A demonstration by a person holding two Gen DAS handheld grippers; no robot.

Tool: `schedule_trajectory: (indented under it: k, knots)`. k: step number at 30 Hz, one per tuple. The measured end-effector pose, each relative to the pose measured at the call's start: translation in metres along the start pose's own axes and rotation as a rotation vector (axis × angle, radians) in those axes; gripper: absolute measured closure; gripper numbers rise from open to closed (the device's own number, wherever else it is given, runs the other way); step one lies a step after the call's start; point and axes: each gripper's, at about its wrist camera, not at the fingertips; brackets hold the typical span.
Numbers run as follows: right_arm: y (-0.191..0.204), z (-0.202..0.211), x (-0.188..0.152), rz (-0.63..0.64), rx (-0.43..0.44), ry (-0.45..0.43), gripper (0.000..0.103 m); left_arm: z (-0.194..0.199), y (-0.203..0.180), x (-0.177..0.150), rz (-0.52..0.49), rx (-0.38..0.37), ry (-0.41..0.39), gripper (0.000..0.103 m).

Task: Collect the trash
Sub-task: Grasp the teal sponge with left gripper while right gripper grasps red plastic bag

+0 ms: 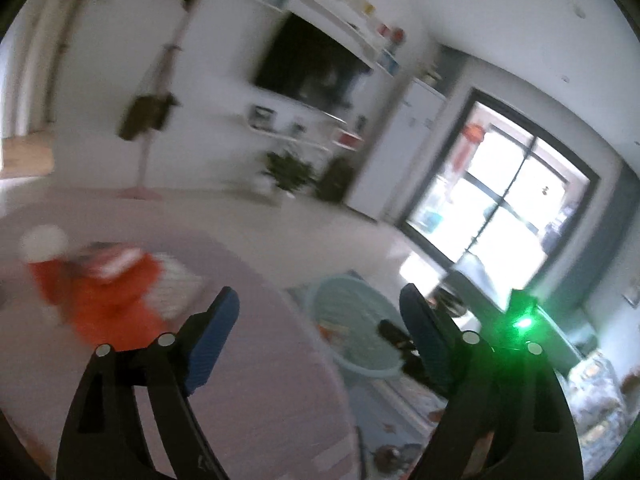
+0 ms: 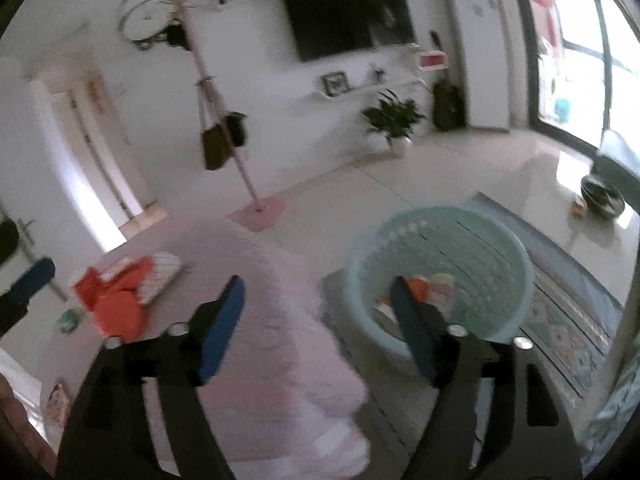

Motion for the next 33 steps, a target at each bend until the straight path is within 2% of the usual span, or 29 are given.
schedule_trajectory:
  k: [4,7,12,19,22,23,26,30,31,33]
  knots:
    - [0.051,0.008,0.004,0.092,0.071,-0.047,0.024,0.042,0.027,-0.004,0.035,0.101,-0.068,0.022]
    - [0.091,0.007,0.006,0.168,0.094,-0.056,0.023,0.069,0.052,-0.008,0.076,0.178,-0.105,0.022]
    - [0.149,-0.007,-0.001,0.28,0.157,-0.022,0.023,0.111,0.108,-0.009,0.144,0.327,-0.134,0.022]
    - [0.191,-0.035,-0.003,0.348,0.222,0.042,0.023,0.15,0.173,-0.001,0.248,0.439,-0.167,0.022]
    - [0.208,-0.049,0.002,0.383,0.236,0.081,0.023,0.151,0.196,0.015,0.281,0.467,-0.146,0.02]
    - [0.213,-0.054,0.003,0.384,0.239,0.095,0.023,0.146,0.205,0.022,0.29,0.481,-0.126,0.016]
    - [0.225,-0.072,0.009,0.379,0.263,0.127,0.023,0.125,0.229,0.04,0.305,0.533,-0.057,0.015]
    - [0.232,-0.09,0.006,0.373,0.241,0.118,0.023,0.095,0.265,0.057,0.33,0.509,0.029,0.015]
    - [0.234,-0.095,0.003,0.373,0.243,0.124,0.023,0.085,0.275,0.061,0.339,0.498,0.036,0.015]
    - [0.237,-0.102,0.001,0.375,0.255,0.145,0.021,0.075,0.29,0.064,0.36,0.52,0.028,0.015]
Point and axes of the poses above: each gripper's, at about its wrist camera, not at the fingertips, and z roughly against the way its jaws point, y to its left, x to its top, and after that the axes turned 9 degrees about z, right-handed
